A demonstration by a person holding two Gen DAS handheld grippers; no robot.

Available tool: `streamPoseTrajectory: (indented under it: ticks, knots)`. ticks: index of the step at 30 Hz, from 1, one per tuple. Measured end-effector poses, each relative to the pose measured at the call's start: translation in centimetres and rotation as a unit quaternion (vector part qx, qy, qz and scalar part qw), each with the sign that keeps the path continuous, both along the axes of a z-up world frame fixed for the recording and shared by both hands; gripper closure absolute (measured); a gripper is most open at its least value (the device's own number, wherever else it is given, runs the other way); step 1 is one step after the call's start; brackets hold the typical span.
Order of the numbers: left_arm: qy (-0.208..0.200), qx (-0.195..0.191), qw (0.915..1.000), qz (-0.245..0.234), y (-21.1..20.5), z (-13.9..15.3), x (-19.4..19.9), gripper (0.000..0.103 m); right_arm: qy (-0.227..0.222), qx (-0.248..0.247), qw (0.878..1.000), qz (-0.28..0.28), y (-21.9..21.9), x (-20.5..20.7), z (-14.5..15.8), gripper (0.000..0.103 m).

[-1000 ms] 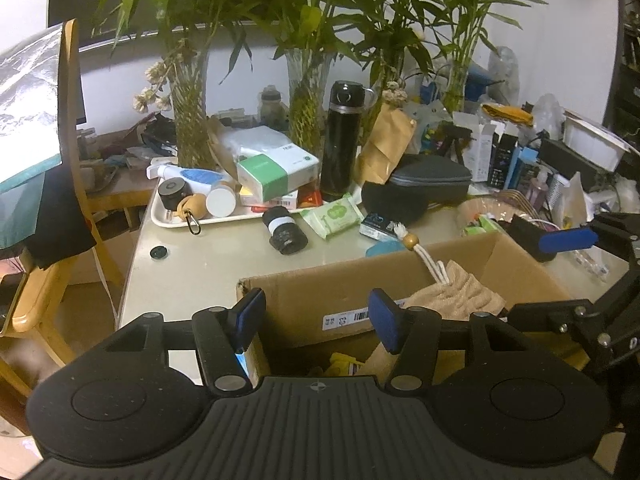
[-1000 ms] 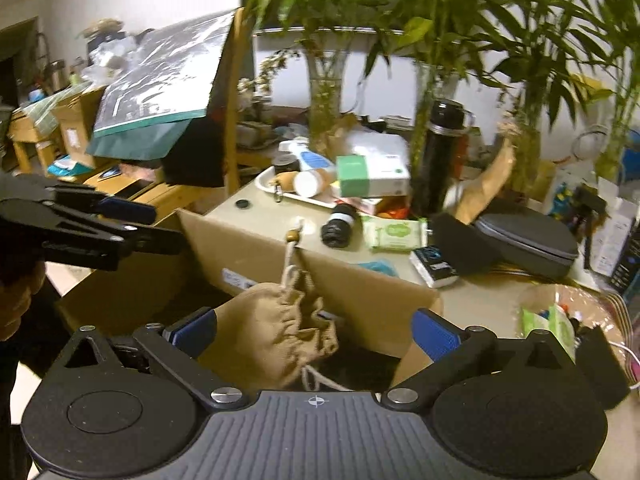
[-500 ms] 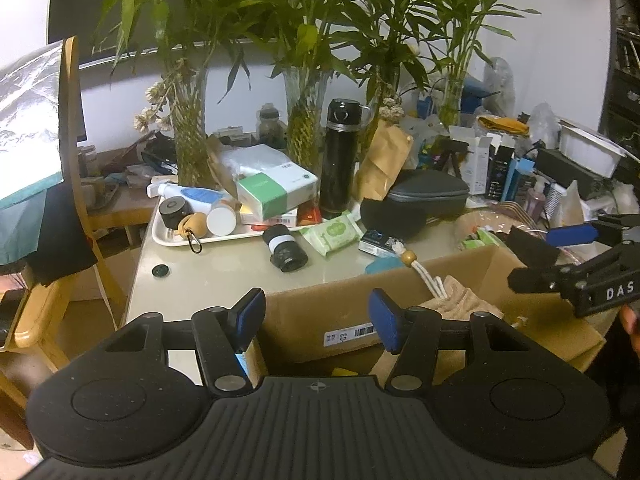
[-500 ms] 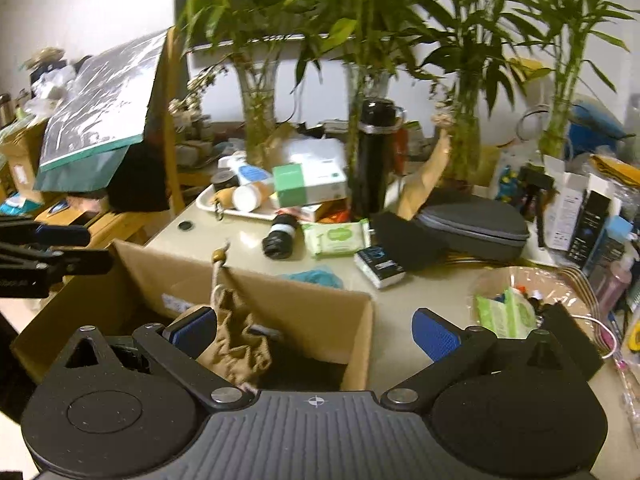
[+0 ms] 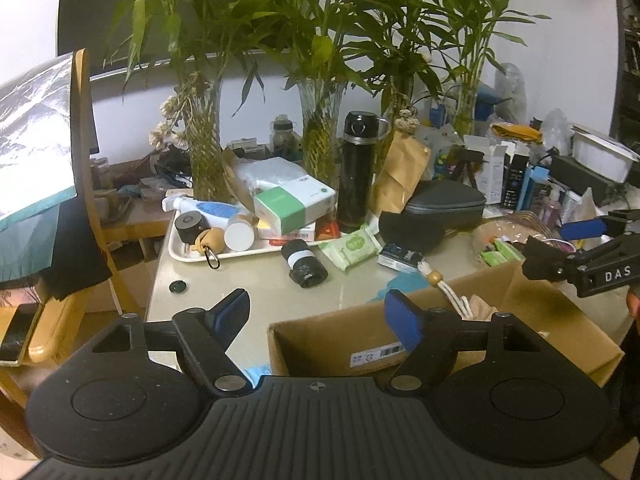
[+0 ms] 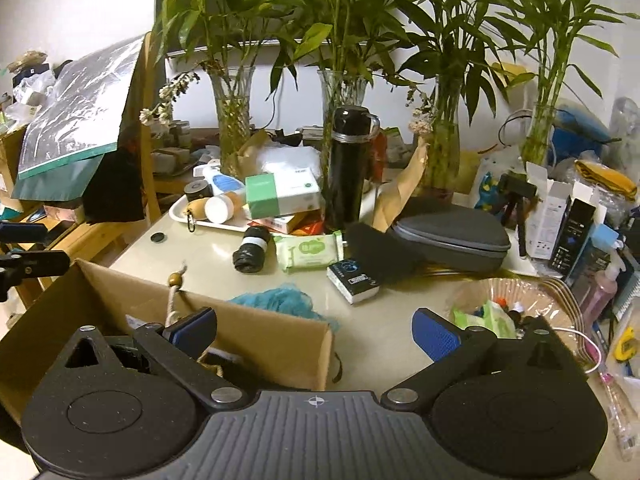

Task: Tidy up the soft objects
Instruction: 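Withdraw both open grippers from the cardboard box, then reach the right gripper to the teal mesh sponge and close on it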

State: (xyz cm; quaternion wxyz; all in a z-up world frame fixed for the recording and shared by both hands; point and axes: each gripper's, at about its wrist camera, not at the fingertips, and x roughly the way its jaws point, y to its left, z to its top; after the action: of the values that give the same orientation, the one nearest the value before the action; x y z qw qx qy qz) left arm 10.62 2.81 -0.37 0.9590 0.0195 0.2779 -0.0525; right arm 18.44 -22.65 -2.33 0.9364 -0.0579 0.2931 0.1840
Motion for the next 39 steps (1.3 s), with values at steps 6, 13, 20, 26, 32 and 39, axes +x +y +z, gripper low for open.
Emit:
streamPoseTrajectory:
  ticks: [6,13,20,26,32,39]
  knots:
    - [0.004,-0.002,1.0,-0.001,0.8,-0.2,1.3,0.029,0.006,-0.008,1.0,-0.004,-0.1,1.9,-0.2,0.0]
    - [0.018,-0.015,0.9997,0.005,1.8,-0.4,3.3,0.029,0.023,-0.006,1.0,0.001,-0.2,4.5,-0.6,0.0]
    - [0.022,-0.011,0.9997,0.003,2.7,-0.7,5.2,0.029,0.049,0.005,0.999,0.019,-0.4,7.5,-1.1,0.0]
    - [0.031,-0.019,0.9993,0.002,3.9,-0.9,6.8,0.029,0.067,-0.013,0.997,0.044,0.2,9.9,-1.7,0.0]
    - [0.036,-0.01,0.9993,-0.005,4.3,-1.2,8.7,0.029,0.085,-0.033,0.991,0.097,1.4,12.3,-2.7,0.0]
    - [0.036,-0.005,0.9992,-0.016,4.5,-1.2,11.3,0.029,0.145,-0.01,0.979,0.145,1.9,15.3,-4.4,0.0]
